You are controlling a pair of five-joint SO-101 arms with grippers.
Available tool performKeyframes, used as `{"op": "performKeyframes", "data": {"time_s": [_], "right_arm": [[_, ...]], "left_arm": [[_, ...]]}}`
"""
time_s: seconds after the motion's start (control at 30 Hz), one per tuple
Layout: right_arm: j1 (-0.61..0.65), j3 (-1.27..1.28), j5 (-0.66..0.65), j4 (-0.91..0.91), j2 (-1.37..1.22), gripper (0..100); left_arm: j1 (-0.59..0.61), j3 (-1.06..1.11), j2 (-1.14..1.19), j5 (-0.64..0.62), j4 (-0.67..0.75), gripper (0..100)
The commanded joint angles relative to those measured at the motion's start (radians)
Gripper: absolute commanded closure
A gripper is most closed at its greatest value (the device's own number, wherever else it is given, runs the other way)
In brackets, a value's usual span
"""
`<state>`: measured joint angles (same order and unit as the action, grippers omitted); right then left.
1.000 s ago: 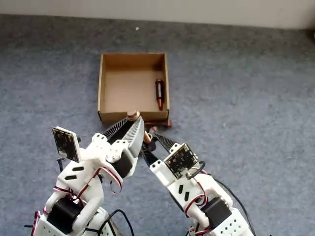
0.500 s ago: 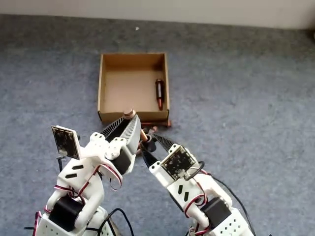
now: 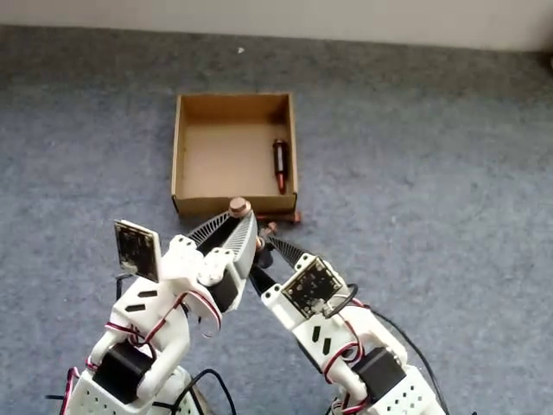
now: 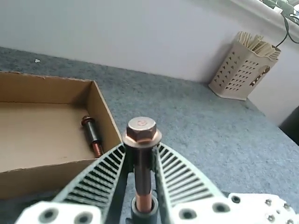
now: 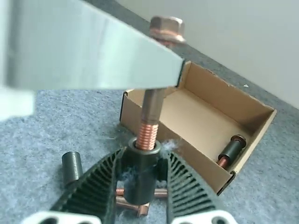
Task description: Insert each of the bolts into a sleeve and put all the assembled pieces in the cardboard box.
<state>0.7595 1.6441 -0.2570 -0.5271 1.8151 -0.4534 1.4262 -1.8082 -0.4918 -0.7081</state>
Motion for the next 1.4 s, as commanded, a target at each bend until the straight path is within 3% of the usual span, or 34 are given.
{"op": "performKeyframes", "data": {"time_s": [0.0, 0.2, 0.43, 0.57, 0.73, 0.93, 1.13, 1.37], "right_arm": [[0.001, -0.022, -0.012, 0.03, 0.018, 99.5], [-0.001, -0.022, -0.012, 0.03, 0.018, 99.5], [-0.002, -0.022, -0.006, 0.03, 0.018, 99.5], [-0.051, -0.013, -0.005, 0.03, 0.018, 99.5], [-0.131, -0.021, 0.029, -0.05, 0.012, 99.5], [-0.17, -0.022, 0.101, -0.229, 0.01, 99.5], [-0.17, -0.051, 0.103, -0.282, 0.005, 99.5], [-0.165, -0.297, 0.103, -0.275, -0.262, 99.5]], "left_arm": [[-0.018, -0.015, -0.005, 0.078, -0.04, 100], [-0.108, -0.018, -0.005, 0.206, -0.193, 96], [-0.104, -0.038, -0.005, 0.144, -0.341, 74], [-0.084, -0.131, -0.005, 0.127, -0.43, 74], [0.065, -0.197, -0.005, 0.13, -0.45, 80], [0.329, -0.165, -0.005, 0.253, -0.454, 100], [0.568, -0.028, -0.005, 0.284, -0.474, 99], [0.65, 0.154, -0.005, 0.281, -0.47, 99]]}}
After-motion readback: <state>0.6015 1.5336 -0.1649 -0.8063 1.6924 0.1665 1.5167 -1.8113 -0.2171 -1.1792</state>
